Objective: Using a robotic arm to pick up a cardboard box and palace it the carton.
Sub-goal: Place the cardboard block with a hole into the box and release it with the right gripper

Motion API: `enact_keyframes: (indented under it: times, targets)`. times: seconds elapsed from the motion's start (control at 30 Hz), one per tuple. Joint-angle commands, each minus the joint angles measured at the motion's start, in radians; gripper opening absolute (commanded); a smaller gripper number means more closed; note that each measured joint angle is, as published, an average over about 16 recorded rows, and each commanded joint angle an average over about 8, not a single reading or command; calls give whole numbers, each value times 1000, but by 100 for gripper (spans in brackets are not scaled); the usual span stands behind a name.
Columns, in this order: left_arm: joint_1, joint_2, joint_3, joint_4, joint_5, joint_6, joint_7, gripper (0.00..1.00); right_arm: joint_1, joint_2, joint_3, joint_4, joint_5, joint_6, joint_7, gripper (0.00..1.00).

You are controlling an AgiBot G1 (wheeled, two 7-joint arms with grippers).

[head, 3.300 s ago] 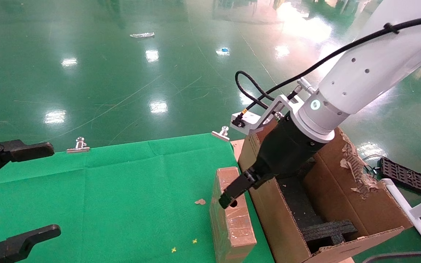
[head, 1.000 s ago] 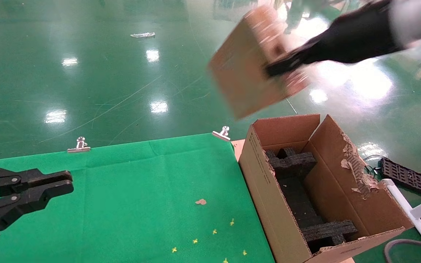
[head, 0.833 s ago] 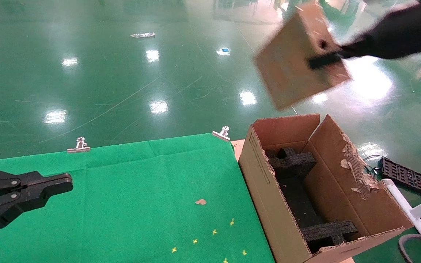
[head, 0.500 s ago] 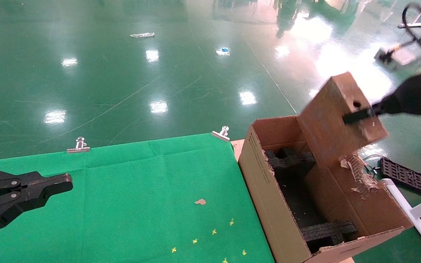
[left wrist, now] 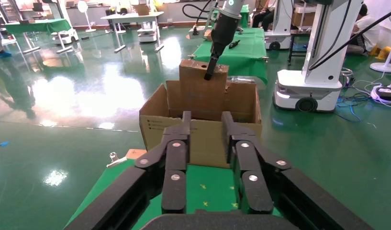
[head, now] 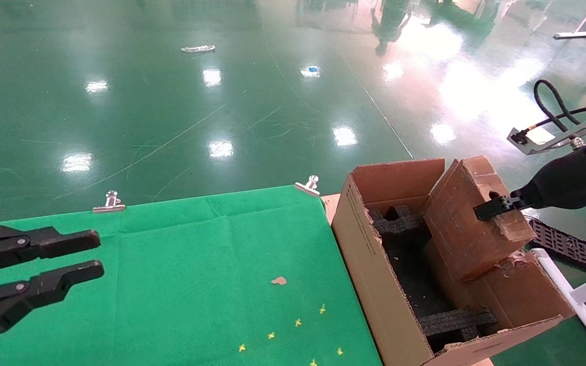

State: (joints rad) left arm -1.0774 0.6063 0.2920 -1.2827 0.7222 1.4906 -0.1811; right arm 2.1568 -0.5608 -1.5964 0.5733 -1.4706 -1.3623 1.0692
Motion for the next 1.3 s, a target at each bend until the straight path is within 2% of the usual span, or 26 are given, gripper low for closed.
enact_keyframes:
  times: [0.03,0.33,0.67,0.9,1.3]
  targets:
    - [0,0,0,0,0,0,0,100,-10,-10,-3,-27,-1,2,-6,0]
    - [0,0,1,0,0,0,0,100,-72,-56,-16,-143,2,12,-37,0]
    - [0,-1,1,0,-1,-1,1,100,-172,-102,-12,-254,30,66,-87,0]
    - [0,-1,2,0,-1,-1,1,100,-268,-134,4,-313,69,124,-112,0]
    - [-1,-1,2,0,-2,-1,1,100,-445,-159,44,-356,144,287,-195,0]
